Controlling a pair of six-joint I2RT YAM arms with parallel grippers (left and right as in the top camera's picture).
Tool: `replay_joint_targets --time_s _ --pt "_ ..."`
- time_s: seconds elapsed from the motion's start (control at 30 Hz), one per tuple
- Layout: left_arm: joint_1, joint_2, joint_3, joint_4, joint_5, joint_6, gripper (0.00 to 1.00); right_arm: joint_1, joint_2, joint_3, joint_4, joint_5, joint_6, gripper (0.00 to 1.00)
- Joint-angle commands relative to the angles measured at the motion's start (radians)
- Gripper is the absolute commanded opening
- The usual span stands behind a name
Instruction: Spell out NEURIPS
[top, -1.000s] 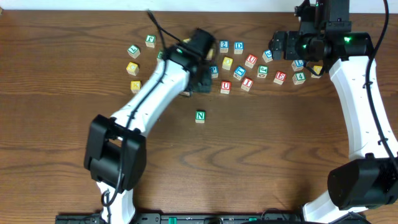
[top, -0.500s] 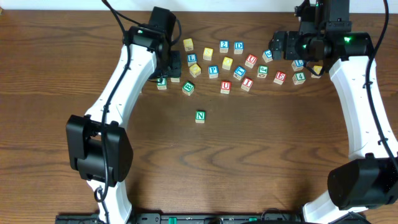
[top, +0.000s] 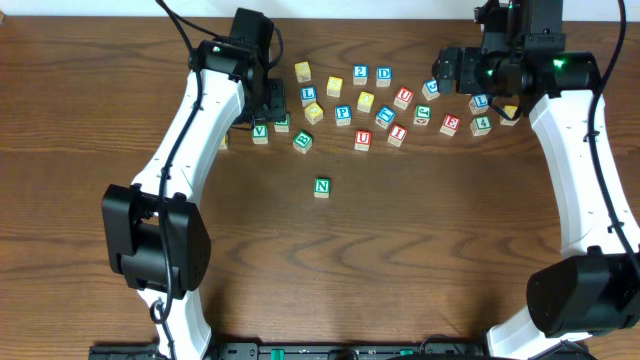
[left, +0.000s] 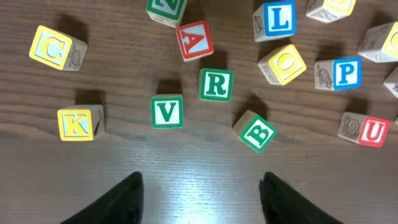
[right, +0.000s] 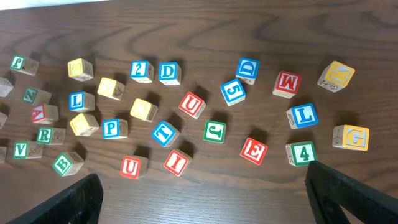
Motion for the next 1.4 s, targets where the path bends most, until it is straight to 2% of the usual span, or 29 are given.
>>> replay_joint_targets --time_s 0.0,0.2,0.27,0.3,0.77,0.83,0.87,0.9,1.17,1.37 --pt "0.005 -0.015 0.025 0.002 -0.013 0.006 0.68 0.003 0.002 0.018 0.004 0.005 0.005 0.99" --pt "0.002 -0.015 0.025 0.002 -0.012 0.002 0.75 0.003 0.002 0.018 0.015 0.004 0.005 0.99" --pt "0.003 -0.015 0.025 0.004 -0.012 0.002 0.85 0.005 0.002 0.018 0.014 0.003 0.005 0.99" --pt "0.003 -0.014 0.024 0.011 -0.012 0.002 0.99 0.005 0.002 0.018 0.015 0.004 0.005 0.99" --pt "0.004 -0.014 0.024 0.117 -0.012 0.032 1.00 0.005 0.002 0.018 0.015 0.004 0.006 0.99" --pt "0.003 -0.015 0.028 0.127 -0.012 0.049 0.97 0.005 0.002 0.018 0.015 0.004 0.010 0.99" --pt "0.004 -0.015 0.033 0.125 -0.011 0.064 0.91 0.005 0.002 0.018 0.015 0.004 0.014 0.99" --pt "0.003 -0.015 0.040 0.119 -0.007 0.084 0.90 0.005 0.002 0.018 0.015 0.004 0.017 0.99" --pt "0.016 -0.014 0.174 0.053 -0.008 0.116 0.90 0.016 0.002 0.018 0.018 0.004 0.017 0.99" --pt "0.003 -0.013 0.201 0.040 -0.001 0.119 0.90 0.022 0.013 0.018 0.018 0.004 0.029 0.99"
